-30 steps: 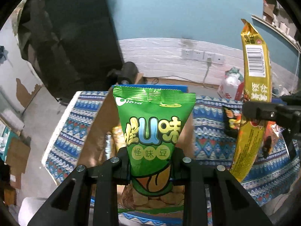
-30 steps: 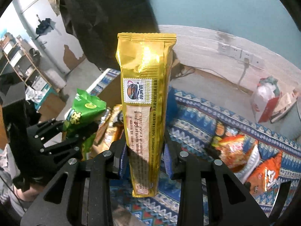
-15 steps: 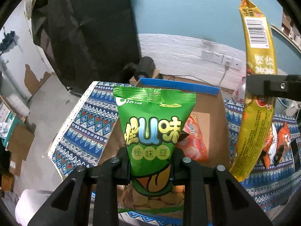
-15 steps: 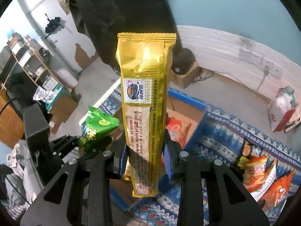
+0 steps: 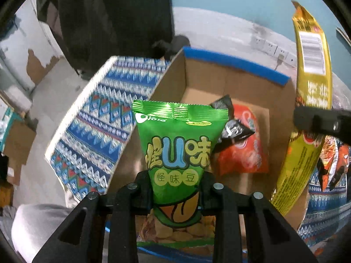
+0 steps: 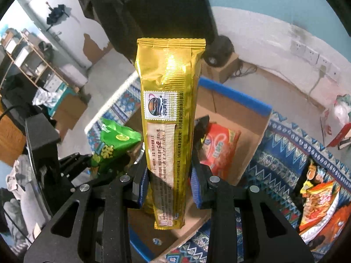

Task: Organize snacks
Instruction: 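Carry both packs into the cardboard box and open both tools, then move both tools back over the snack pile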

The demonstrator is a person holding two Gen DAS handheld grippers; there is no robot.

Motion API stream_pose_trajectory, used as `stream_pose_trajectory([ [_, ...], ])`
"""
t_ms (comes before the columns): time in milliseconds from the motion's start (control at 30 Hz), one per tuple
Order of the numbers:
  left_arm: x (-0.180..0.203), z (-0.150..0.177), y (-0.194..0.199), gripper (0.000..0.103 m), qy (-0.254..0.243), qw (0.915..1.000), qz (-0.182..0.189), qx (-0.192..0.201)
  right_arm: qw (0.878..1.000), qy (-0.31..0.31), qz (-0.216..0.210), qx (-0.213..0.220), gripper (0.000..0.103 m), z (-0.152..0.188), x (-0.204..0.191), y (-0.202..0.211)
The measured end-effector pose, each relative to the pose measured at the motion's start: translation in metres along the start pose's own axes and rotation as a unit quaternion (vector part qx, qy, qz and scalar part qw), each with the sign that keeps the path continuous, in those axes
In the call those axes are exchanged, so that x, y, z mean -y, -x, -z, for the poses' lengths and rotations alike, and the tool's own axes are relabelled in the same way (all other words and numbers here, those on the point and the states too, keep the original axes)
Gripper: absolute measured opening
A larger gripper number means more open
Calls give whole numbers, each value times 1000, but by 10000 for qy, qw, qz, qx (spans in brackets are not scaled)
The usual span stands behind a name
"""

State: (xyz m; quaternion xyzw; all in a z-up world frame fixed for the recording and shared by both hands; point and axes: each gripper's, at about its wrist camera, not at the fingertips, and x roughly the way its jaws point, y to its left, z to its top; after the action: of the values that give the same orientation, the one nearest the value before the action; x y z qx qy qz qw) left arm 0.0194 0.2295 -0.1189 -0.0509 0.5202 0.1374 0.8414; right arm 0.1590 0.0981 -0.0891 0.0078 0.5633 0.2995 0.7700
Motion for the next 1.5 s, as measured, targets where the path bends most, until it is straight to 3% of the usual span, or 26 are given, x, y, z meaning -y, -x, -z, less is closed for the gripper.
stream_pose_trajectory([
  [67, -1, 1, -3, 39, 12, 10000, 2, -56, 9999, -22, 43, -92, 31, 3, 1, -8],
  [200, -3, 2, -1, 69, -23, 9995, -326, 31, 9996, -51, 93, -265, 31, 8, 4, -21],
  [567, -8, 0, 10, 70, 140, 9995, -243, 157, 9979, -204, 273, -546, 31, 12, 11, -43],
  [700, -4, -2, 16, 71, 130, 9995, -189, 204, 9979, -309, 303, -473, 38, 10, 14, -39],
  [767, 0, -2, 19, 71, 109, 9996, -163, 212, 9980, -322, 367, -394, 55, 10, 18, -32],
  [867, 8, -3, 23, 71, 67, 9997, -62, 223, 9978, -346, 493, -289, 63, 13, 23, -21],
  [967, 17, -4, 28, 71, 7, 9997, 24, 244, 9981, -342, 482, -196, 64, 17, 29, -7],
  [1067, 28, -4, 34, 71, -91, 9995, 71, 294, 9969, -291, 721, -71, 72, 20, 32, 8],
  [1167, 38, -5, 41, 72, -188, 9991, 99, 355, 9976, -331, 605, 26, 72, 26, 34, 25],
  [1267, 51, -4, 50, 77, -280, 9985, 139, 438, 9965, -299, 762, 169, 75, 32, 37, 43],
  [1500, 87, -1, 56, 77, -568, 9972, 238, 434, 9933, -571, 953, 306, 77, 55, 65, 74],
])
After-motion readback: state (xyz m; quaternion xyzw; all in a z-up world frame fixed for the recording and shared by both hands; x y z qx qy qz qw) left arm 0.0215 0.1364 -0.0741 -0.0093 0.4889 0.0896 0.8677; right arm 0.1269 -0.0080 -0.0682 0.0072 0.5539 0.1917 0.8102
